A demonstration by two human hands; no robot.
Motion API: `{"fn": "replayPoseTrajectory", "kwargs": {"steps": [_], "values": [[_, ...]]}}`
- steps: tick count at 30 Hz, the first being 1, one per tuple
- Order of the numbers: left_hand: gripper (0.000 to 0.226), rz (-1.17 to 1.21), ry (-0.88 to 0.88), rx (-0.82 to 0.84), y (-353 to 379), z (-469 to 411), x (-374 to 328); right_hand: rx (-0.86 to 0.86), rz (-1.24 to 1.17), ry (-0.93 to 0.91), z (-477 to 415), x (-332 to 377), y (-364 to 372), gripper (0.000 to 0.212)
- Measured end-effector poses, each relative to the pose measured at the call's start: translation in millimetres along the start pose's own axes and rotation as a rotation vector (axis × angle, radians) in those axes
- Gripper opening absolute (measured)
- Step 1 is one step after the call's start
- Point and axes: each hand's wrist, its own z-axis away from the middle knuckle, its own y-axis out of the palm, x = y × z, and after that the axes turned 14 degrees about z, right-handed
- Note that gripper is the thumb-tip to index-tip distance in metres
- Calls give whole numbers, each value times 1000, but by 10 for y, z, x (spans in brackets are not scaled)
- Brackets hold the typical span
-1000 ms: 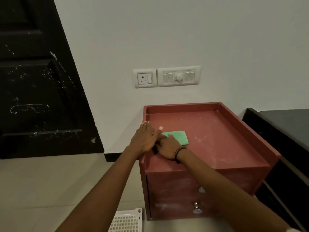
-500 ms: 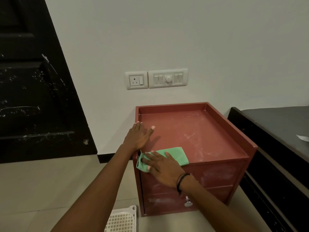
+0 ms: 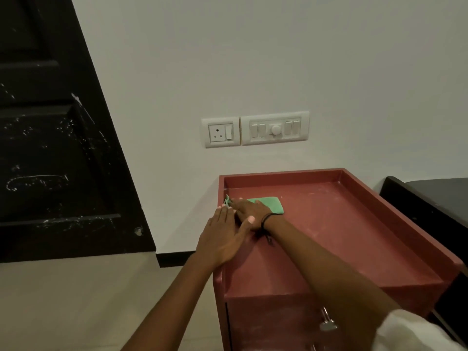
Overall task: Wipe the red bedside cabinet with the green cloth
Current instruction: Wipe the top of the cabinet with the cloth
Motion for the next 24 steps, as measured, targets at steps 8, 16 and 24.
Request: {"fn": "replayPoseTrajectory", "kwargs": {"steps": [8, 16, 24], "values": [[104, 54, -64, 18, 13, -64, 34, -16, 20, 50, -760, -351, 71, 48], [77, 21, 3, -40, 31, -78, 71, 52, 42, -1, -21, -91, 173, 57], [78, -36, -8, -22, -19, -41, 38, -18, 8, -40, 1295, 372, 194, 50]]}}
